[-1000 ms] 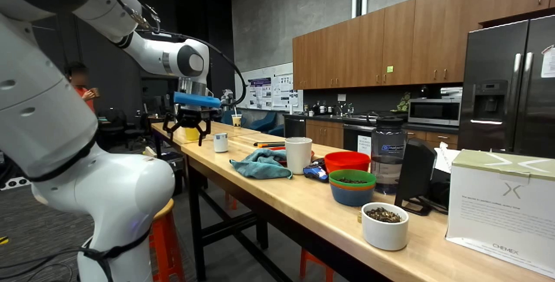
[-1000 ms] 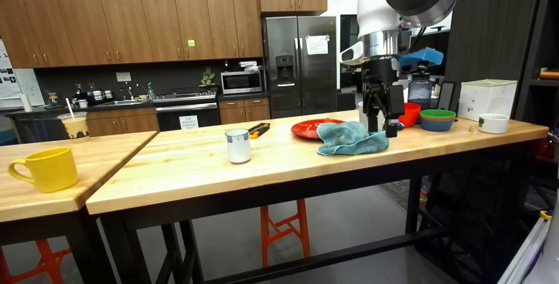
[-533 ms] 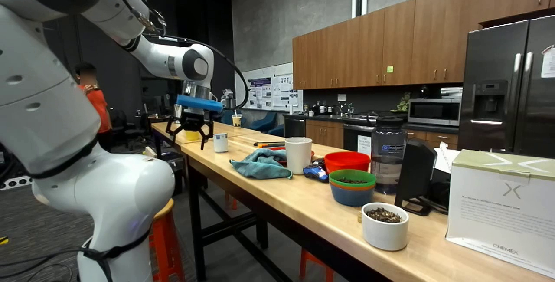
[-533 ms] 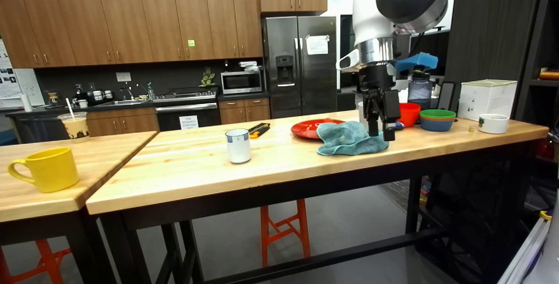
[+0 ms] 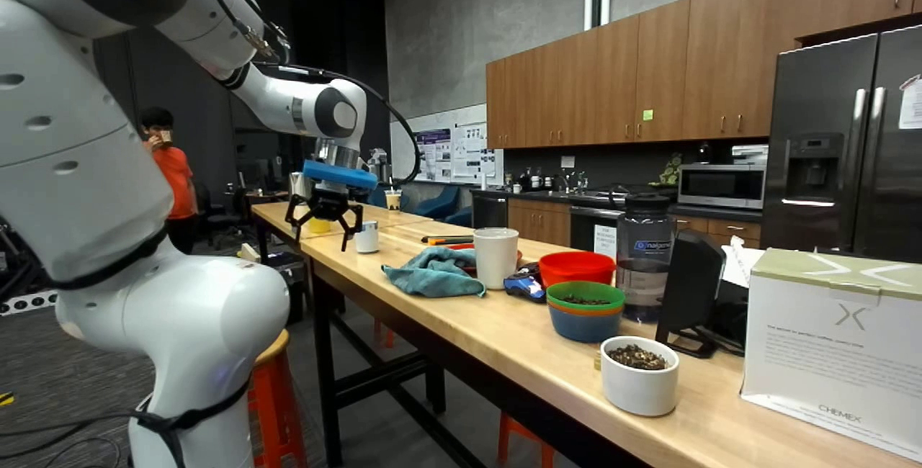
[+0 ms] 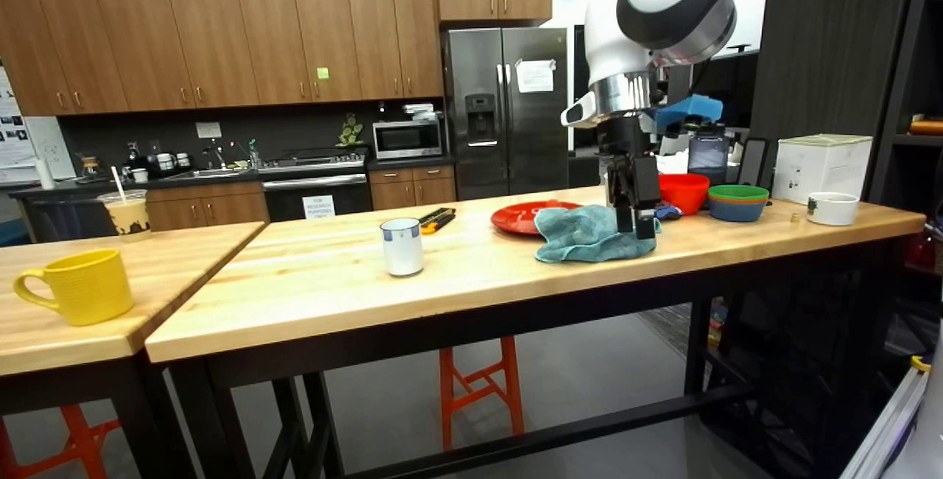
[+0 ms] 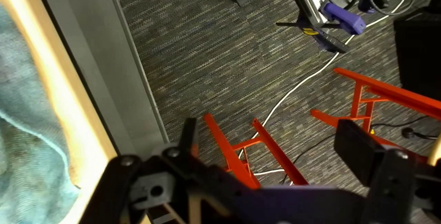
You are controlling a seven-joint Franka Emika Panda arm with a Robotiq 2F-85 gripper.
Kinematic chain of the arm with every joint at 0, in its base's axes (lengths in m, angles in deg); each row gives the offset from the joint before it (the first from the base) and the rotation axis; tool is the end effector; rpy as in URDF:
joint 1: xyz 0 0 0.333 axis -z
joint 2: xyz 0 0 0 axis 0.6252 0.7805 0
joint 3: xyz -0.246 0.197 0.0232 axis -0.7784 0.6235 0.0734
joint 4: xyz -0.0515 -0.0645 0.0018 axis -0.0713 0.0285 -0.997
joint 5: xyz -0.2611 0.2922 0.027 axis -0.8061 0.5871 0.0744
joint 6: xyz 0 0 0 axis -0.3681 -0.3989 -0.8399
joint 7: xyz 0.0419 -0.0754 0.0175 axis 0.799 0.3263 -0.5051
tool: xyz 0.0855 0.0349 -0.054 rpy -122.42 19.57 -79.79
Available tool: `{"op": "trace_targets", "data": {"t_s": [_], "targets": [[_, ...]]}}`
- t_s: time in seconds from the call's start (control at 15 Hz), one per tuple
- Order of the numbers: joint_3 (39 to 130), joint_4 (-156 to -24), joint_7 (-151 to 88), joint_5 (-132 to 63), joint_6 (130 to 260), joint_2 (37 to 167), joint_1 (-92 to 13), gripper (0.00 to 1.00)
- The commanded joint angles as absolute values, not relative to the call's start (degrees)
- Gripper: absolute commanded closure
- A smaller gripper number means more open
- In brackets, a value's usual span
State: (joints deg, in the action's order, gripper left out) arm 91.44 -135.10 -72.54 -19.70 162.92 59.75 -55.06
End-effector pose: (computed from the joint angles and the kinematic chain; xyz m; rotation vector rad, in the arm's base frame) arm 0.3653 0.1460 0.4691 -2.6423 -1.2782 0.1983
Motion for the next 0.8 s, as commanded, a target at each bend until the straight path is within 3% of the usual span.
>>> {"op": "trace_targets", "data": {"t_s": [0.0,0.73], "targets": [[91.0,-133.2,-71.8,-18.2,161.5,61.7,-54.1,0.00],[90.5,-132.3,-71.4,-17.4,161.6,64.6,-51.6,0.00]]}}
